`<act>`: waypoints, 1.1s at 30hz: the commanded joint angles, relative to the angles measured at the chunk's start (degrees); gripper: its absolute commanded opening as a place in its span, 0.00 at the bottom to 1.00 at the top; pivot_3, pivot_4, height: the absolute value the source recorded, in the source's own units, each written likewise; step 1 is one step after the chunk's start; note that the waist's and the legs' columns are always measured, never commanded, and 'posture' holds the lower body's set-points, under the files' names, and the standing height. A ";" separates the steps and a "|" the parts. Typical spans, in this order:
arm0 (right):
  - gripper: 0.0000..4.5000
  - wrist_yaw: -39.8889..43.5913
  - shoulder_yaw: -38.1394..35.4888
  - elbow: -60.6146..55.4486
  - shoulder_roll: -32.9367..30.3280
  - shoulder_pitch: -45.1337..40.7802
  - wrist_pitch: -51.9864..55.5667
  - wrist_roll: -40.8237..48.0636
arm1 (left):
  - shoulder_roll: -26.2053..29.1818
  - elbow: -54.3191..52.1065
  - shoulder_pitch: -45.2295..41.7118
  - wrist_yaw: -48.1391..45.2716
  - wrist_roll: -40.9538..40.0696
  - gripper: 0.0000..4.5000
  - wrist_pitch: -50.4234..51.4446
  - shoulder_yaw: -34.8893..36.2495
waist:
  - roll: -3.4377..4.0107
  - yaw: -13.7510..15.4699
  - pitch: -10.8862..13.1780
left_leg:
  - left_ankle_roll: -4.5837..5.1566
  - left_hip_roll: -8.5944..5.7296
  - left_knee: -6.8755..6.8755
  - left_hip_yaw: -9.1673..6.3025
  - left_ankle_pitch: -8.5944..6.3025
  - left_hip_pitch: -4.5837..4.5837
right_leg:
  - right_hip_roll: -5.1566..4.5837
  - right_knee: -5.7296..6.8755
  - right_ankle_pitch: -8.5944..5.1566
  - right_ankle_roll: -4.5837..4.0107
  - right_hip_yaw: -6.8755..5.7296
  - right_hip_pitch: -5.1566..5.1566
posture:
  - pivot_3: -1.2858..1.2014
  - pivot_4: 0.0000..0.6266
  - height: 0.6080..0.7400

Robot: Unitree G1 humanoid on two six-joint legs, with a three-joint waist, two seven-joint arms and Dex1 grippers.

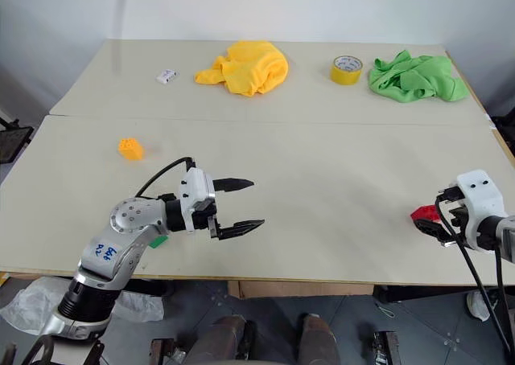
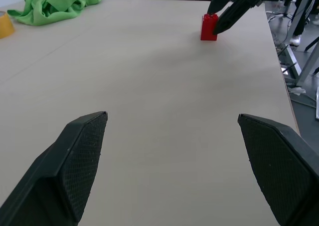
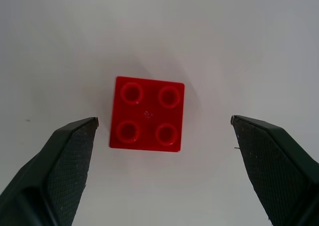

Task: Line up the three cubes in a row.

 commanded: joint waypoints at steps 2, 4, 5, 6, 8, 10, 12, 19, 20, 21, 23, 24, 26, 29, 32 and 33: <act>0.73 1.95 0.31 0.88 -0.08 -1.21 -2.10 -1.46 | 0.57 -2.29 -0.19 0.31 0.44 1.00 -0.62 1.08 | 0.00 -0.01 0.00 | 0.00 0.00 0.00 0.00 0.00 0.00 | 0.00 0.01 0.00 0.00 0.00 0.00 | 0.52 0.24 1.00; 0.58 2.66 1.02 1.66 -0.11 -1.75 -2.74 -1.94 | 0.72 -2.17 -0.39 0.27 0.49 1.00 -0.65 1.26 | 0.00 0.00 0.00 | 0.00 0.00 0.00 0.00 0.00 0.00 | 0.00 0.01 0.00 0.00 0.00 0.00 | 0.52 0.24 1.00; 0.52 3.23 1.18 1.88 -0.08 -1.99 -2.93 -1.89 | 0.83 -2.12 -0.47 0.22 0.54 1.00 -0.70 1.36 | 0.00 -0.04 0.00 | 0.00 0.00 0.00 0.00 0.00 0.00 | 0.00 0.01 0.00 0.00 0.00 0.00 | 0.52 0.24 1.00; 0.45 3.97 1.47 2.13 -0.07 -2.42 -3.49 -1.91 | 0.98 -2.02 -0.62 0.13 0.65 1.00 -0.84 1.46 | 0.00 -0.05 0.00 | 0.00 0.00 0.00 0.00 0.00 0.00 | 0.01 0.01 0.00 0.00 0.00 0.00 | 0.52 0.24 1.00; 0.33 5.19 2.36 2.65 -0.36 -3.37 -4.38 -2.34 | 1.11 -1.64 -0.99 0.01 0.80 1.00 -1.02 1.56 | 0.00 -0.15 0.00 | 0.00 0.00 0.00 0.01 0.00 0.00 | 0.01 0.01 0.00 0.00 0.00 0.00 | 0.52 0.24 1.00; 0.33 8.64 3.98 1.91 -1.69 -5.09 -6.09 -2.18 | 1.34 -1.40 -1.35 -0.24 0.88 1.00 -1.20 1.82 | 0.00 -0.19 0.00 | 0.00 0.00 0.00 0.01 0.00 0.00 | 0.01 0.01 0.00 0.00 0.00 0.00 | 0.52 0.24 1.00; 0.33 15.83 6.68 -0.90 -3.14 -8.94 -7.50 0.41 | 1.95 -1.16 -1.63 -0.89 0.70 1.00 -1.47 2.30 | 0.01 -0.56 0.01 | 0.00 0.00 0.00 0.01 0.00 0.00 | 0.02 0.01 0.00 0.00 0.00 0.00 | 0.52 0.24 1.00; 0.33 44.35 30.67 0.11 -1.52 -30.42 -24.42 -7.73 | 4.24 -0.25 -2.05 -4.15 -0.16 1.00 -2.28 3.72 | -0.04 -1.81 0.10 | -0.11 0.14 -0.05 0.04 -0.04 0.04 | 0.19 -0.08 -0.01 -0.01 -0.01 -0.04 | 0.52 0.24 1.00; 0.33 45.74 34.85 3.18 0.91 -34.18 -26.96 -11.57 | 4.61 -0.53 -1.86 -4.27 -0.01 1.00 -2.16 3.82 | -0.08 -1.87 0.12 | -0.11 0.14 -0.04 0.02 -0.04 0.02 | 0.18 -0.07 -0.01 -0.01 -0.02 -0.04 | 0.52 0.24 1.00; 0.33 46.60 37.61 5.56 2.54 -36.68 -28.67 -14.31 | 4.81 -0.70 -1.77 -4.33 0.09 1.00 -2.07 3.86 | -0.14 -1.97 0.16 | -0.11 0.13 -0.02 0.02 -0.05 0.02 | 0.15 -0.07 -0.01 -0.01 -0.01 -0.04 | 0.52 0.24 1.00; 0.33 47.93 41.82 9.34 5.46 -40.19 -31.77 -18.84 | 5.06 -1.20 -1.48 -4.27 0.06 1.00 -1.81 4.10 | -0.16 -1.93 0.17 | -0.10 0.09 0.00 0.02 -0.04 0.00 | 0.10 -0.06 -0.01 -0.01 -0.01 -0.06 | 0.52 0.24 1.00; 0.33 48.53 42.57 10.51 6.21 -41.01 -32.53 -19.87 | 5.09 -1.30 -1.43 -4.24 0.01 1.00 -1.76 4.17 | -0.16 -1.58 0.17 | -0.10 0.06 -0.01 -0.02 -0.04 -0.02 | 0.07 -0.01 -0.01 -0.01 -0.02 -0.09 | 0.52 0.24 1.00; 0.33 47.38 44.13 13.26 9.39 -43.08 -32.65 -22.44 | 5.31 -1.90 -1.11 -3.91 -0.10 1.00 -1.26 4.37 | -0.16 -1.14 0.18 | -0.10 0.06 -0.01 -0.09 -0.04 -0.20 | 0.06 0.10 -0.01 -0.02 -0.09 -0.23 | 0.52 0.24 1.00; 0.33 42.41 46.87 17.79 14.92 -44.58 -36.26 -28.42 | 6.16 -4.64 1.32 -2.50 -0.30 1.00 0.23 5.42 | -0.17 -1.42 0.18 | -0.10 -0.01 0.01 -0.06 -0.05 -0.31 | 0.02 0.12 -0.01 -0.01 -0.09 -0.34 | 0.52 0.24 1.00; 0.33 44.04 46.68 15.90 15.55 -43.69 -36.23 -29.56 | 6.36 -5.92 2.46 -1.95 -0.41 1.00 1.30 5.74 | -0.18 -1.56 0.17 | -0.10 0.00 -0.01 -0.07 -0.05 -0.29 | 0.04 0.11 -0.01 -0.01 -0.11 -0.33 | 0.52 0.24 1.00; 0.33 44.28 46.54 15.23 15.59 -43.36 -36.47 -29.86 | 6.36 -6.07 2.59 -1.88 -0.39 1.00 1.45 5.80 | -0.18 -1.55 0.17 | -0.10 0.00 0.01 -0.07 -0.05 -0.28 | 0.04 0.14 -0.01 -0.01 -0.12 -0.31 | 0.52 0.24 1.00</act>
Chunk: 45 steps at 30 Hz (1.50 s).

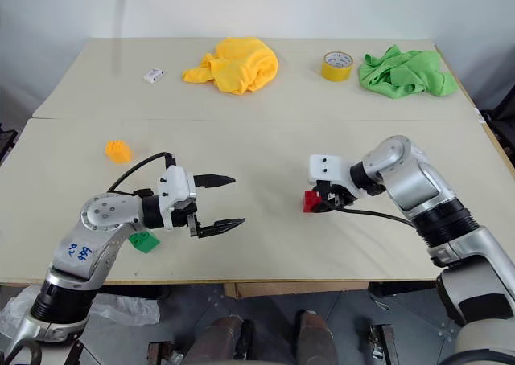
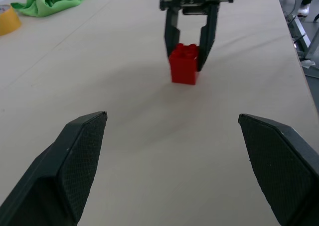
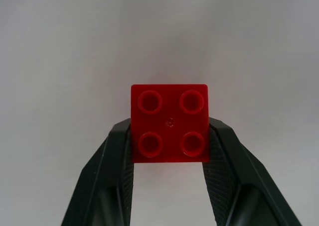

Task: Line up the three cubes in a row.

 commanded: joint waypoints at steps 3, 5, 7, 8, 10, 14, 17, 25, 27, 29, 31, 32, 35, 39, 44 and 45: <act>0.33 0.31 0.40 -2.87 0.61 1.75 -0.40 -3.17 | 0.21 -2.69 0.54 0.78 -0.58 1.00 0.40 1.14 | 0.00 0.07 0.00 | -0.01 0.02 0.03 0.00 0.01 0.06 | 0.02 0.01 0.00 0.00 0.00 0.06 | 0.52 0.24 1.00; 0.33 0.20 0.53 -2.79 0.92 2.02 -0.92 -4.20 | 0.04 -2.73 0.38 0.94 -0.57 1.00 0.60 1.01 | 0.00 0.05 0.00 | -0.01 0.02 0.04 0.00 0.01 0.09 | 0.02 0.01 0.00 0.00 0.01 0.09 | 0.52 0.24 1.00; 0.33 0.30 0.12 -3.03 1.38 2.26 -0.44 -4.20 | 0.10 -2.77 0.32 0.97 -0.66 1.00 0.77 0.97 | -0.02 0.03 -0.02 | -0.02 0.02 0.03 0.00 0.00 0.12 | 0.02 0.04 0.00 0.00 0.02 0.10 | 0.52 0.24 1.00; 0.33 0.42 -0.29 -3.22 1.65 2.41 -0.02 -3.92 | 0.20 -2.78 0.35 0.92 -0.69 1.00 0.80 1.01 | -0.02 0.00 -0.02 | -0.02 0.03 0.03 0.00 0.00 0.12 | 0.03 0.05 0.00 0.00 0.02 0.10 | 0.52 0.24 1.00; 0.41 0.26 -1.06 -3.16 1.99 2.63 0.39 -3.95 | 0.43 -2.69 0.42 0.74 -0.73 1.00 0.82 1.15 | -0.02 -0.23 -0.02 | -0.03 0.05 0.02 0.00 0.00 0.12 | 0.04 0.05 0.00 0.00 0.02 0.10 | 0.52 0.24 1.00; 0.70 -2.61 -5.23 -0.07 3.74 1.54 -2.50 -2.83 | 0.89 -2.64 0.26 0.54 -0.66 1.00 1.05 1.35 | -0.02 -0.72 -0.01 | -0.03 0.06 0.00 0.01 0.00 0.12 | 0.05 0.05 -0.01 -0.01 0.02 0.09 | 0.52 0.24 1.00; 0.91 1.17 -9.02 0.35 2.48 1.13 -5.94 1.08 | 1.48 -3.36 0.64 0.77 -1.11 1.00 1.54 2.39 | -0.01 -0.93 0.00 | -0.03 0.04 0.00 0.03 0.00 0.12 | 0.04 0.07 -0.01 -0.01 0.03 0.08 | 0.52 0.24 1.00; 0.99 13.79 -23.21 -9.38 1.67 14.27 -9.96 23.91 | 8.10 -7.25 10.33 -1.89 -11.20 1.00 4.04 21.88 | -0.03 -0.99 0.01 | -0.05 0.09 -0.07 -0.06 -0.04 0.08 | 0.02 -0.08 -0.01 -0.01 -0.04 0.13 | 0.52 0.24 1.00; 0.99 11.82 -24.23 -9.57 2.89 16.33 -10.32 25.66 | 10.42 -5.75 13.77 -3.32 -12.42 1.00 4.08 27.70 | -0.03 -1.18 0.01 | -0.05 0.10 -0.05 -0.04 -0.04 0.11 | 0.02 -0.07 -0.01 -0.02 -0.03 0.15 | 0.52 0.24 1.00; 0.99 9.58 -27.10 -9.71 6.11 18.96 -10.29 30.21 | 12.10 -2.14 18.61 -5.27 -12.78 1.00 3.48 34.27 | -0.02 -1.30 0.02 | -0.05 0.12 -0.05 -0.01 -0.04 0.17 | 0.02 -0.06 -0.01 -0.03 0.00 0.18 | 0.52 0.24 1.00; 0.99 7.53 -28.98 -9.84 9.68 21.04 -11.36 32.52 | 12.99 4.38 23.12 -7.42 -11.51 1.00 0.29 40.22 | 0.00 -1.33 0.03 | -0.09 0.20 -0.14 0.00 -0.06 0.35 | 0.05 -0.07 -0.05 -0.09 -0.01 0.31 | 0.52 0.24 1.00; 0.99 7.46 -28.28 -10.24 10.40 22.14 -12.55 31.55 | 13.33 8.67 24.87 -8.48 -10.85 1.00 -1.87 42.99 | 0.02 -1.24 0.04 | -0.12 0.20 -0.15 0.01 -0.07 0.39 | 0.05 -0.08 -0.08 -0.14 -0.01 0.31 | 0.52 0.24 1.00; 0.99 9.21 -26.74 -9.78 15.20 25.49 -22.26 29.59 | 15.44 23.81 30.34 -11.94 -8.13 1.00 -9.59 50.40 | 0.02 -1.21 0.04 | -0.14 0.20 -0.17 0.00 -0.09 0.38 | 0.05 -0.08 -0.11 -0.20 -0.03 0.27 | 0.52 0.24 1.00; 0.99 11.16 -25.68 -9.56 17.16 26.10 -22.74 31.59 | 18.51 35.40 36.29 -16.39 -6.78 1.00 -14.67 54.78 | 0.02 -1.21 0.05 | -0.04 0.18 -0.21 0.05 -0.18 0.37 | 0.02 -0.02 -0.11 -0.20 0.00 0.26 | 0.52 0.24 1.00; 0.99 11.50 -26.54 -7.44 18.31 23.90 -28.04 31.36 | 19.02 35.25 41.69 -20.88 -7.57 1.00 -16.48 54.98 | -0.02 -1.01 0.03 | 0.05 0.16 -0.15 0.01 -0.31 0.40 | -0.09 -0.14 -0.11 -0.21 -0.01 0.31 | 0.52 0.24 1.00; 0.99 11.91 -26.67 -6.94 17.67 23.82 -27.94 31.42 | 18.18 31.97 42.78 -21.66 -8.74 1.00 -15.22 54.34 | -0.02 -1.03 0.03 | 0.04 0.16 -0.15 -0.01 -0.35 0.40 | -0.10 -0.16 -0.12 -0.24 -0.01 0.31 | 0.52 0.24 1.00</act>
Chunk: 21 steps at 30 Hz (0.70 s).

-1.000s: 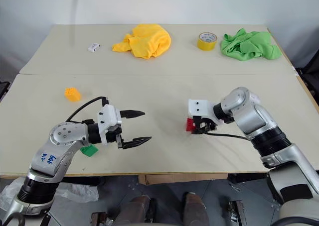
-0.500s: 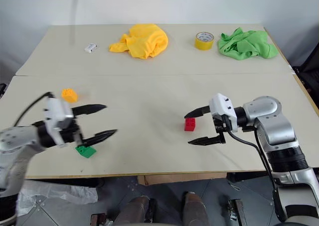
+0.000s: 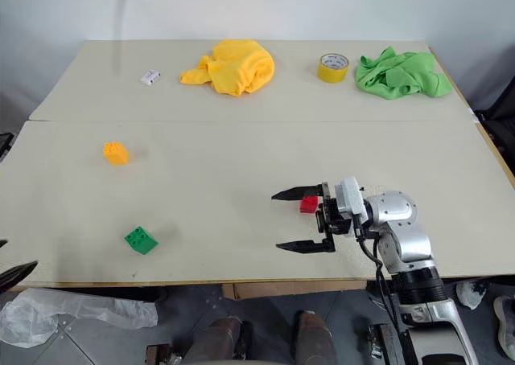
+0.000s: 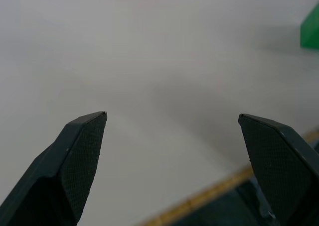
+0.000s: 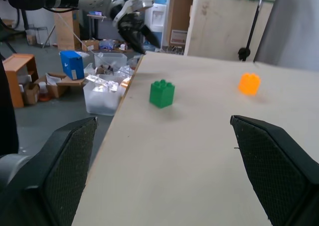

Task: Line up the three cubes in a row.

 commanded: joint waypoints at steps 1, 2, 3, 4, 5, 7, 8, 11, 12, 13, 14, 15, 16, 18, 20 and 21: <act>0.99 2.49 -2.00 0.97 -1.10 -0.31 -2.52 1.00 | -1.25 -9.79 2.76 -2.83 -3.09 1.00 1.50 -0.97 | -0.01 -0.03 -0.01 | 0.00 0.00 0.00 0.00 -0.02 0.00 | 0.00 0.01 0.00 -0.01 0.00 0.00 | 0.52 0.24 1.00; 0.99 2.84 -2.29 1.41 -1.93 -0.15 -2.13 1.20 | -2.59 -14.30 3.66 -2.88 -3.70 1.00 2.02 -2.70 | 0.00 -0.05 0.00 | 0.02 0.01 0.00 -0.01 -0.05 0.00 | -0.01 0.02 0.00 -0.02 0.01 0.00 | 0.52 0.24 1.00; 0.99 3.38 -2.61 1.63 -2.85 0.09 -1.83 1.49 | -3.94 -19.60 4.55 -2.30 -4.61 1.00 3.41 -4.82 | 0.04 -0.09 0.02 | 0.05 0.00 -0.01 0.00 -0.07 -0.01 | -0.03 0.01 0.00 -0.02 0.02 0.00 | 0.52 0.24 1.00; 0.99 3.86 -3.01 1.81 -3.68 0.23 -1.72 1.78 | -5.26 -23.12 4.40 -0.75 -3.76 1.00 2.81 -6.97 | 0.07 -0.10 0.04 | 0.09 0.00 0.00 0.01 -0.09 -0.01 | -0.03 0.02 0.00 -0.03 0.06 0.01 | 0.52 0.24 1.00; 0.99 4.05 -3.42 2.04 -4.68 0.39 -1.41 1.97 | -7.33 -26.23 3.14 2.25 -4.07 1.00 3.38 -8.51 | 0.10 -0.14 0.06 | 0.12 -0.01 0.00 0.03 -0.12 -0.01 | -0.04 0.02 0.01 -0.03 0.08 0.01 | 0.52 0.24 1.00; 0.99 4.07 -3.94 2.68 -6.29 0.78 -1.74 1.93 | -12.07 -30.63 0.34 7.90 -5.48 1.00 4.99 -11.32 | 0.11 -0.23 0.06 | 0.13 -0.01 0.00 0.04 -0.16 -0.02 | -0.03 0.02 0.01 -0.03 0.09 0.01 | 0.52 0.24 1.00; 0.99 3.94 -4.07 2.87 -6.89 1.06 -1.88 1.90 | -13.96 -32.49 0.01 9.34 -5.48 1.00 5.40 -13.08 | 0.11 -0.21 0.06 | 0.11 0.02 0.00 0.03 -0.17 -0.02 | 0.02 0.03 0.01 -0.03 0.07 0.00 | 0.52 0.24 1.00; 0.99 3.40 -3.91 2.15 -7.81 1.87 -1.89 1.83 | -17.74 -33.80 -0.29 12.68 -2.06 1.00 4.13 -17.73 | 0.10 -0.55 0.06 | 0.06 0.12 0.01 0.08 -0.19 -0.01 | 0.12 0.03 0.00 -0.04 0.02 0.00 | 0.52 0.24 1.00; 0.99 3.05 -3.84 1.66 -7.93 2.13 -1.66 1.89 | -18.54 -33.46 -0.38 13.73 -0.79 1.00 3.37 -18.88 | 0.10 -0.66 0.06 | 0.06 0.12 0.00 0.10 -0.19 0.00 | 0.12 0.04 0.00 -0.04 0.03 -0.01 | 0.52 0.24 1.00; 0.99 2.80 -3.80 1.33 -7.99 2.30 -1.49 1.93 | -18.97 -33.23 -0.39 14.45 0.00 1.00 2.81 -19.62 | 0.10 -0.72 0.06 | 0.06 0.12 0.01 0.10 -0.19 0.00 | 0.14 0.04 0.00 -0.04 0.02 -0.01 | 0.52 0.24 1.00; 0.99 2.44 -3.83 0.99 -7.92 2.44 -1.49 1.92 | -19.29 -32.34 -0.48 15.52 1.51 1.00 1.90 -20.35 | 0.10 -0.71 0.06 | 0.05 0.13 0.03 0.12 -0.19 -0.01 | 0.15 0.03 0.00 -0.04 0.02 -0.01 | 0.52 0.24 1.00; 1.00 2.17 -3.77 0.55 -8.05 2.68 -1.02 1.97 | -19.42 -31.49 -0.58 16.12 2.39 0.96 1.21 -20.86 | 0.10 -0.63 0.06 | 0.04 0.14 0.05 0.11 -0.18 -0.01 | 0.16 0.04 0.00 -0.04 0.01 0.01 | 0.52 0.24 1.00; 1.00 1.97 -3.76 0.22 -8.09 2.90 -0.89 1.93 | -19.80 -29.95 -1.63 17.95 3.78 0.91 -0.12 -21.01 | 0.10 -0.52 0.06 | 0.04 0.13 0.08 0.12 -0.18 0.00 | 0.16 0.02 0.00 -0.04 0.01 0.01 | 0.52 0.24 1.00; 1.00 1.61 -3.80 -0.27 -8.19 3.33 -0.36 1.90 | -20.62 -28.71 -3.57 19.69 3.15 0.79 -0.82 -20.97 | 0.10 -0.15 0.06 | 0.04 0.13 0.12 0.12 -0.18 0.01 | 0.16 -0.01 0.00 -0.04 0.02 0.01 | 0.52 0.24 1.00; 1.00 1.44 -3.80 -0.74 -8.32 3.82 -0.33 1.57 | -20.57 -28.42 -4.77 19.82 2.88 0.65 -1.05 -21.74 | 0.08 0.20 0.06 | 0.05 0.13 0.15 0.09 -0.18 -0.01 | 0.15 -0.03 0.00 -0.04 0.01 0.02 | 0.52 0.24 1.00; 1.00 1.42 -3.77 -0.99 -8.38 4.08 -0.37 1.44 | -20.44 -28.32 -4.93 19.52 2.68 0.58 -1.19 -22.12 | 0.08 0.22 0.05 | 0.05 0.10 0.17 0.07 -0.18 -0.01 | 0.12 -0.04 0.00 -0.04 0.01 0.03 | 0.52 0.24 1.00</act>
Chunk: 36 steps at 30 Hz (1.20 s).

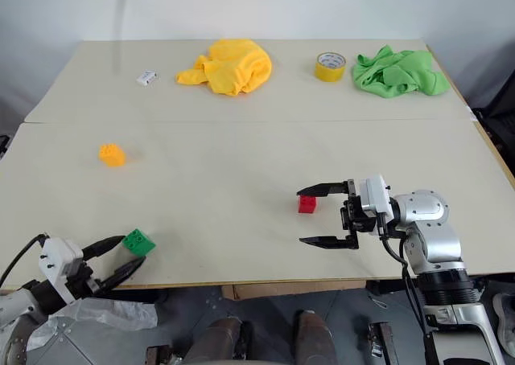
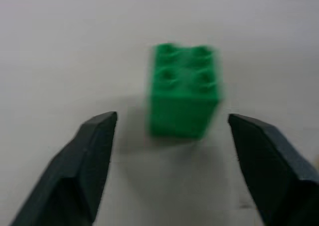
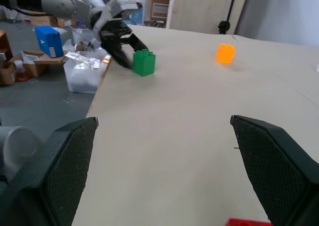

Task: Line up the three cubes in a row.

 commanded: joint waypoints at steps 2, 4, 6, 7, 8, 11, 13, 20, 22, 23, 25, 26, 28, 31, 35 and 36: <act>1.00 1.25 -0.51 -3.03 -1.42 1.49 -1.09 -0.37 | 0.73 -0.37 -0.94 -1.12 -1.24 0.45 -1.39 -0.97 | 0.00 -0.02 0.00 | 0.01 -0.03 0.00 0.00 0.00 0.00 | -0.04 0.01 0.00 0.00 0.01 0.01 | 0.52 0.24 1.00; 1.00 1.13 -0.52 -3.46 -1.75 2.08 -1.01 -0.51 | 0.84 -0.23 -1.26 -1.83 -2.06 0.33 -1.37 -1.27 | 0.00 -0.17 0.00 | 0.02 -0.03 -0.01 0.00 -0.01 0.00 | -0.03 0.02 0.00 0.00 0.01 0.01 | 0.52 0.24 1.00; 1.00 0.33 -0.85 -3.82 -2.23 2.78 -0.21 -0.52 | 1.60 0.40 -2.19 -2.87 -2.71 0.32 -0.79 -1.67 | 0.00 -0.22 0.00 | 0.02 -0.03 -0.02 0.00 -0.01 0.00 | -0.03 0.03 0.00 0.00 0.00 0.01 | 0.52 0.24 1.00; 1.00 0.00 -1.02 -3.97 -2.39 3.05 -0.13 -0.55 | 2.09 0.62 -2.54 -3.45 -3.05 0.32 -0.32 -1.88 | 0.00 -0.23 0.00 | 0.01 -0.03 -0.02 0.00 0.00 0.00 | -0.03 0.02 0.00 0.00 0.00 0.00 | 0.52 0.24 1.00; 1.00 -0.59 -1.63 -4.04 -2.82 3.57 -0.11 -0.62 | 3.53 0.89 -4.38 -4.72 -3.60 0.32 -0.04 -2.13 | 0.00 -0.25 0.00 | 0.01 -0.03 -0.01 0.00 0.00 0.01 | -0.03 0.00 0.00 0.00 -0.01 0.00 | 0.52 0.24 1.00; 1.00 -1.93 -3.45 -4.17 -4.13 5.31 0.05 -0.47 | 9.10 0.97 -11.45 -8.86 -5.09 0.32 1.59 -3.76 | -0.01 0.52 0.01 | -0.05 -0.03 0.00 -0.08 0.06 -0.01 | -0.03 -0.01 0.00 0.00 -0.08 0.01 | 0.52 0.24 1.00; 1.00 -2.20 -4.63 -4.26 -5.18 6.94 -0.18 -0.34 | 13.14 1.00 -18.42 -12.79 -5.79 0.32 3.61 -7.09 | -0.01 0.87 0.01 | -0.05 -0.04 0.01 -0.06 0.07 0.01 | -0.04 -0.01 0.00 0.00 -0.06 0.03 | 0.52 0.24 1.00; 1.00 -4.50 -9.10 -5.73 -7.72 12.72 -0.40 -0.18 | 10.05 15.65 -49.74 -28.15 -0.58 0.32 3.19 -28.53 | 0.06 1.19 -0.02 | 0.04 -0.21 0.01 -0.03 0.11 -0.01 | -0.04 0.21 0.05 0.09 -0.13 0.04 | 0.52 0.24 1.00; 1.00 -5.54 -10.24 -7.00 -7.95 14.29 -0.44 -0.18 | 6.21 23.65 -56.05 -31.55 2.73 0.32 -0.18 -33.34 | 0.05 1.15 -0.02 | 0.06 -0.23 0.02 0.06 0.12 -0.02 | 0.10 0.24 0.06 0.11 -0.52 0.02 | 0.52 0.24 1.00; 1.00 -6.18 -10.90 -7.86 -8.09 15.20 -0.27 -0.04 | 3.83 28.49 -59.02 -32.28 4.38 0.32 -2.52 -34.93 | 0.05 1.12 -0.02 | 0.08 -0.22 0.03 0.11 0.13 -0.05 | 0.22 0.24 0.07 0.13 -0.62 0.00 | 0.52 0.24 1.00; 1.00 -7.62 -12.31 -9.80 -8.26 17.18 0.16 0.22 | 0.04 38.43 -63.94 -33.86 6.82 0.32 -7.04 -36.84 | 0.00 1.02 0.02 | 0.09 -0.18 0.03 0.20 0.14 -0.06 | 0.36 0.22 0.08 0.15 -0.63 -0.01 | 0.52 0.24 1.00; 1.00 -8.21 -12.89 -10.67 -8.39 18.11 0.52 0.46 | -1.38 42.89 -65.94 -34.13 8.12 0.32 -9.36 -37.45 | -0.01 1.05 0.02 | 0.10 -0.15 0.04 0.24 0.15 -0.06 | 0.43 0.23 0.08 0.16 -0.62 -0.02 | 0.52 0.24 1.00; 1.00 -9.35 -13.91 -12.45 -8.51 20.17 1.06 0.81 | -3.88 50.91 -69.33 -34.13 10.53 0.32 -13.02 -38.35 | -0.05 1.06 0.05 | 0.10 -0.07 0.08 0.28 0.15 -0.08 | 0.52 0.21 0.09 0.18 -0.61 -0.02 | 0.52 0.24 1.00; 1.00 -10.75 -15.07 -15.23 -8.48 23.20 1.71 1.05 | -7.13 59.57 -72.82 -33.73 13.08 0.32 -17.11 -38.81 | -0.09 1.32 0.07 | 0.10 -0.03 0.10 0.30 0.15 -0.08 | 0.55 0.21 0.10 0.19 -0.60 -0.02 | 0.52 0.24 1.00; 1.00 -13.01 -15.93 -18.31 -8.19 25.67 2.51 1.34 | -10.17 65.10 -75.27 -32.56 15.20 0.32 -19.53 -38.28 | -0.15 1.40 0.11 | 0.12 -0.06 0.16 0.28 0.16 -0.11 | 0.52 0.21 0.13 0.25 -0.59 -0.01 | 0.52 0.24 1.00; 1.00 -13.43 -15.98 -18.68 -8.11 25.97 2.61 1.32 | -10.93 66.01 -75.68 -32.05 15.50 0.32 -19.51 -38.06 | -0.16 1.47 0.11 | 0.12 -0.06 0.19 0.26 0.16 -0.12 | 0.52 0.21 0.13 0.26 -0.59 -0.01 | 0.52 0.24 1.00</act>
